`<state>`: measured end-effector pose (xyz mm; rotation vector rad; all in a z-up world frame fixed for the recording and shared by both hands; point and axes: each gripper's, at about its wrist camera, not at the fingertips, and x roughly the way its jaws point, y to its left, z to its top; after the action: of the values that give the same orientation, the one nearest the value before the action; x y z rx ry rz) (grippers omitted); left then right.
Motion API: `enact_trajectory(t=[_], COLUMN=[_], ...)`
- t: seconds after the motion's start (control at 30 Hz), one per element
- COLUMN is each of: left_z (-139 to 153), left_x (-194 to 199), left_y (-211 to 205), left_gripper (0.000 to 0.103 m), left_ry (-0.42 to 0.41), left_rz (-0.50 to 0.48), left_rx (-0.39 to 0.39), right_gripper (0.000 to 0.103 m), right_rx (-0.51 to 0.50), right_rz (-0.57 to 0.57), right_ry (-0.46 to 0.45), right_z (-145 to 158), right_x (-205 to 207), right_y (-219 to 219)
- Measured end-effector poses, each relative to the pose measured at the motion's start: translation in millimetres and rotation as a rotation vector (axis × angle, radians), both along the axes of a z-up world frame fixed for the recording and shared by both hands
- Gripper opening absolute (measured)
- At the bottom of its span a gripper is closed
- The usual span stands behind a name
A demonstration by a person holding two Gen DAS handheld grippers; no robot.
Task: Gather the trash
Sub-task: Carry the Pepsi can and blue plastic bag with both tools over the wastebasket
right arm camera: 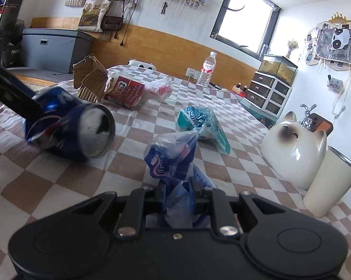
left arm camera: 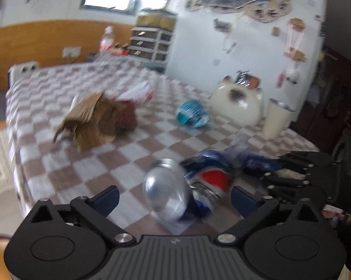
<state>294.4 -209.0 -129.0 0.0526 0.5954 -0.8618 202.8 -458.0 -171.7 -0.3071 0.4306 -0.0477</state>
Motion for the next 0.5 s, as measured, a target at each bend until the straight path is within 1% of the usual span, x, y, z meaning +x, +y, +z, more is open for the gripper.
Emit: enact_trajectory(t=[0.1,0.17,0.23,0.3,0.33,0.43,0.5], left_z=[11,15,17,19,19,25,29], left_x=[6,16,22,23,22,25,27], left_y=[-5,-10,-18,-24,-26,-35,-42], left_gripper=[0.103,0.103,0.103,0.103,0.103,0.103,0.103], left_ry=[-0.035,-0.024,0.011,0.046,0.075,0.197,0.269], left_rz=[-0.078,-0.112,-0.078,-0.025,-0.001,0.058,0.118], left_rx=[-0.008,0.006,0.036,0.041,0.032,-0.022,-0.042], right_gripper=[0.019,0.019,0.019,0.019,0.019,0.019,0.019], right_rx=[-0.006,-0.012,-0.006,-0.001,-0.002,-0.002,-0.004], right_rz=[0.0,0.0,-0.001,-0.001,0.0,-0.001,-0.001], right_ry=[0.0,0.0,0.0,0.001,0.001,0.001,0.001], right_z=[0,0,0,0,0,0,0], right_x=[0,0,0,0,0,0,0], right_y=[0,1,0,-1,-1,-1,-1])
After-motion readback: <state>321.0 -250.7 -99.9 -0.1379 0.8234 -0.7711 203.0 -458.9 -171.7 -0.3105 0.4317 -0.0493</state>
